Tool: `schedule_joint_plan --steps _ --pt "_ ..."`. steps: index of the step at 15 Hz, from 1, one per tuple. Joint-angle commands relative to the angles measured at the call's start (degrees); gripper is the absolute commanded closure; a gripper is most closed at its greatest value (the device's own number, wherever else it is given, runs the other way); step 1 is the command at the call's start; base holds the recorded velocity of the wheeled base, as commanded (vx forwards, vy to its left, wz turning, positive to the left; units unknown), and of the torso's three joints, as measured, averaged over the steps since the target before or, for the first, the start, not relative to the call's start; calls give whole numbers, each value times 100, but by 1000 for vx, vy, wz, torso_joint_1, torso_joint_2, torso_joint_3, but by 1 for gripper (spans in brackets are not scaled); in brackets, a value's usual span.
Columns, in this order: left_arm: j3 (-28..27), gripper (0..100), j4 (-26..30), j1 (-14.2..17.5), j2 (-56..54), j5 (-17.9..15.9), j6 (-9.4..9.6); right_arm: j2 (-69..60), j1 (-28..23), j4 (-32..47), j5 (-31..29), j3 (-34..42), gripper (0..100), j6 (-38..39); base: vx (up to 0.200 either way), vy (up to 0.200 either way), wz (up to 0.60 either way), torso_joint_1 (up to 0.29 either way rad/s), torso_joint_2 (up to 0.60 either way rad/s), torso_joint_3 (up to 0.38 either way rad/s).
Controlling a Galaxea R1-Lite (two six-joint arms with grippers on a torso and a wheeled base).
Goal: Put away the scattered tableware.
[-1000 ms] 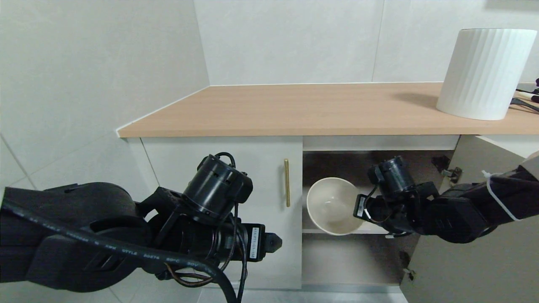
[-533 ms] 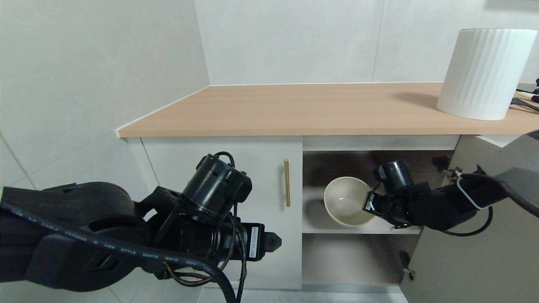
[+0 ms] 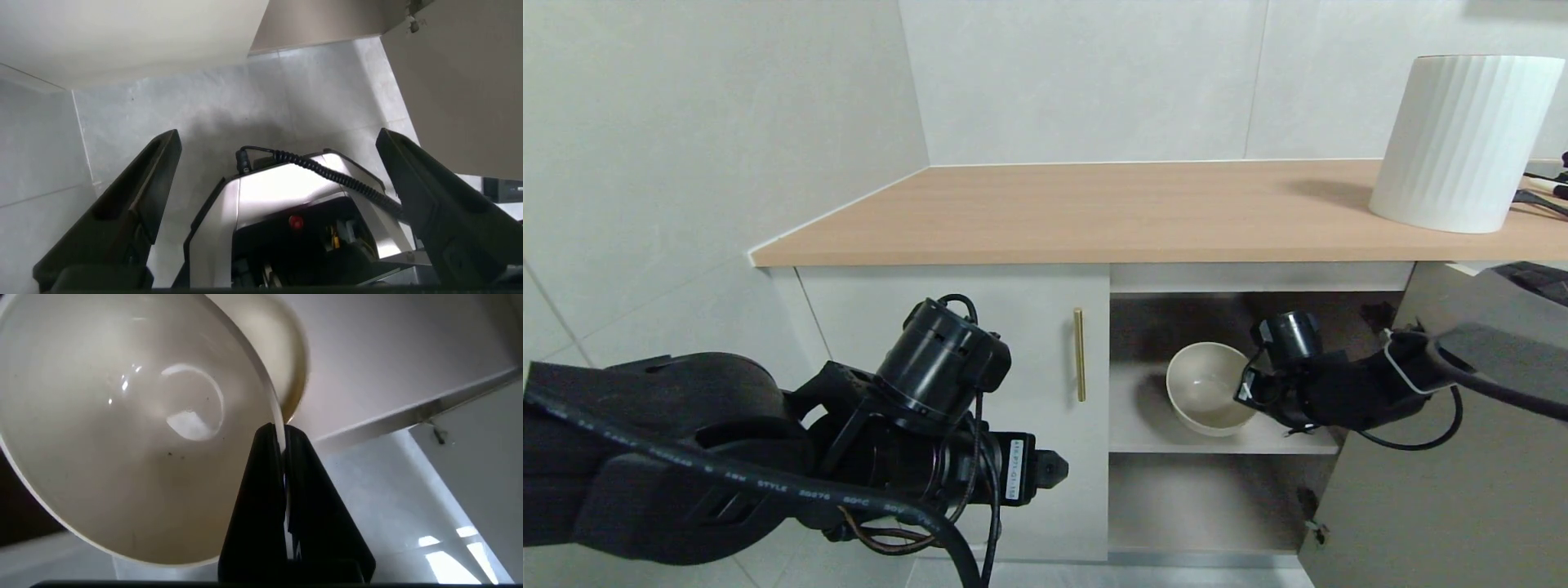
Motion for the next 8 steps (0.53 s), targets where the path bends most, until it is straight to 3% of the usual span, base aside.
schedule_joint_plan --steps 1,8 --pt "8 0 -1 0 13 1 -3 228 -104 -6 -1 -202 100 -8 0 0 0 0 0 0" --pt "8 0 -1 0 48 1 -3 676 -244 -6 -1 -650 100 -280 0 0 0 0 0 0"
